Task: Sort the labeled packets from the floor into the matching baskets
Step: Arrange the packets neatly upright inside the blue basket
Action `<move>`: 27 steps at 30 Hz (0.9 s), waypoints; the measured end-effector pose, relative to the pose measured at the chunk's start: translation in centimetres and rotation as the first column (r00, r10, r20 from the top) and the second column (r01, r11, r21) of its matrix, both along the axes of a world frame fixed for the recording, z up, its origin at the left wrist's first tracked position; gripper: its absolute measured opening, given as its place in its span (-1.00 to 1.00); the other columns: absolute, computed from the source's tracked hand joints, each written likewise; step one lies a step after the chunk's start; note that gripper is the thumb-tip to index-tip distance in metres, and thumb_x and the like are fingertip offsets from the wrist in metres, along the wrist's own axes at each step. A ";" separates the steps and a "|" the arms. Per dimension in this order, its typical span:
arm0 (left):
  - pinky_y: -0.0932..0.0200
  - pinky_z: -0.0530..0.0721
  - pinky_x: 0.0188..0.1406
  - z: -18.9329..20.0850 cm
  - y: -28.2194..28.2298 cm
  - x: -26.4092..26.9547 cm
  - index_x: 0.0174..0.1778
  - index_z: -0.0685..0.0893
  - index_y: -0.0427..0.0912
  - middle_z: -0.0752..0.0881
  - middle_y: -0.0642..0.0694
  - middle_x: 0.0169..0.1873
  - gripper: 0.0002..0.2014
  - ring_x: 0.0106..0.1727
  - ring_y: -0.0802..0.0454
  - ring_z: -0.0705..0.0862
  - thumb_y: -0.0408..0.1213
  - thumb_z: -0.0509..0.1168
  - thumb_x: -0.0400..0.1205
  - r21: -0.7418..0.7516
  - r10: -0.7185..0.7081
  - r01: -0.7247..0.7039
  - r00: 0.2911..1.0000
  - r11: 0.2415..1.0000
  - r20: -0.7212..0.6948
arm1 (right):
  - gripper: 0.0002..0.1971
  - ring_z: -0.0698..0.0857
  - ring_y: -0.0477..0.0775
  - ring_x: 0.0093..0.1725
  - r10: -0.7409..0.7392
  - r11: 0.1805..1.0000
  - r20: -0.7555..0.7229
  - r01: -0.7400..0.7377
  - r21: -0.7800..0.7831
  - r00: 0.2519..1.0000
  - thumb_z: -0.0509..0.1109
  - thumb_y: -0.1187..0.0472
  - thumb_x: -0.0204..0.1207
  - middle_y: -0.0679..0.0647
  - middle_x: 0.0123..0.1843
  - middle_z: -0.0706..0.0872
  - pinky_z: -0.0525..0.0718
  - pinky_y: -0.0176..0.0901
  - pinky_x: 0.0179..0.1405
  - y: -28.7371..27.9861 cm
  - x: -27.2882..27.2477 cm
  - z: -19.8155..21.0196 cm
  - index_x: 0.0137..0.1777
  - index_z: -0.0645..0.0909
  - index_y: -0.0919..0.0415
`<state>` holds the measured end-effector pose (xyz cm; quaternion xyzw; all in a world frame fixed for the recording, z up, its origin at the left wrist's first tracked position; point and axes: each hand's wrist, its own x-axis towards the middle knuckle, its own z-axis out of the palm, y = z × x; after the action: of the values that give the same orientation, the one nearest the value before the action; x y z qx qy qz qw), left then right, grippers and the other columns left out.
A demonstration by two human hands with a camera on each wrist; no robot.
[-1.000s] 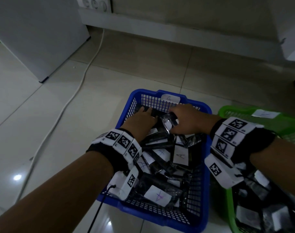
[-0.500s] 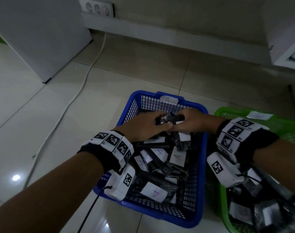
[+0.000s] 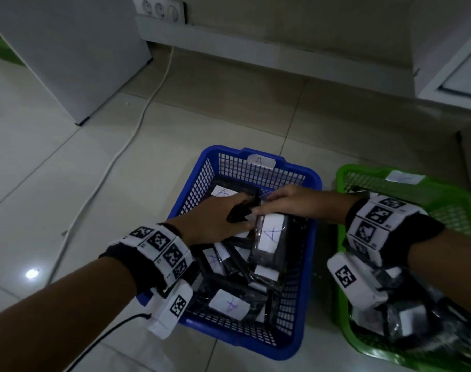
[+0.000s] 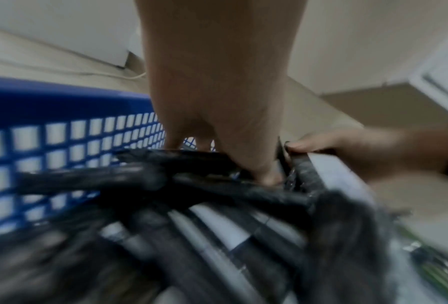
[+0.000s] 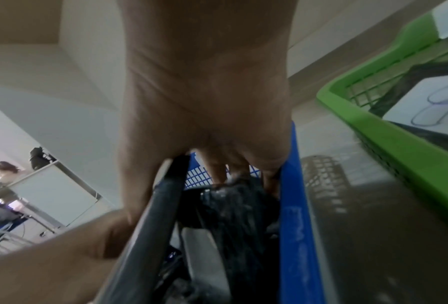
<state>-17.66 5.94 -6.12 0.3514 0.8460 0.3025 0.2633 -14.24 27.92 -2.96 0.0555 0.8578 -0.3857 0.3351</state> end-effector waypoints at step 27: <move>-0.08 0.53 0.47 1.6 1.3 4.8 0.59 0.19 0.43 0.35 0.08 0.38 0.18 0.45 0.03 0.40 0.39 0.66 0.07 0.059 0.215 -0.215 0.977 0.975 0.016 | -0.54 0.80 0.11 0.01 -0.274 0.861 -0.001 0.245 -0.445 0.962 0.36 -0.13 0.58 0.14 0.01 0.83 0.73 -0.04 0.10 -0.3 2.1 1.3 0.10 0.72 0.31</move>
<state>-12.82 7.23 -4.56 0.2641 0.8683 0.3562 0.2223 -12.10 27.65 -1.69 0.0808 0.7433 -0.6128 0.2560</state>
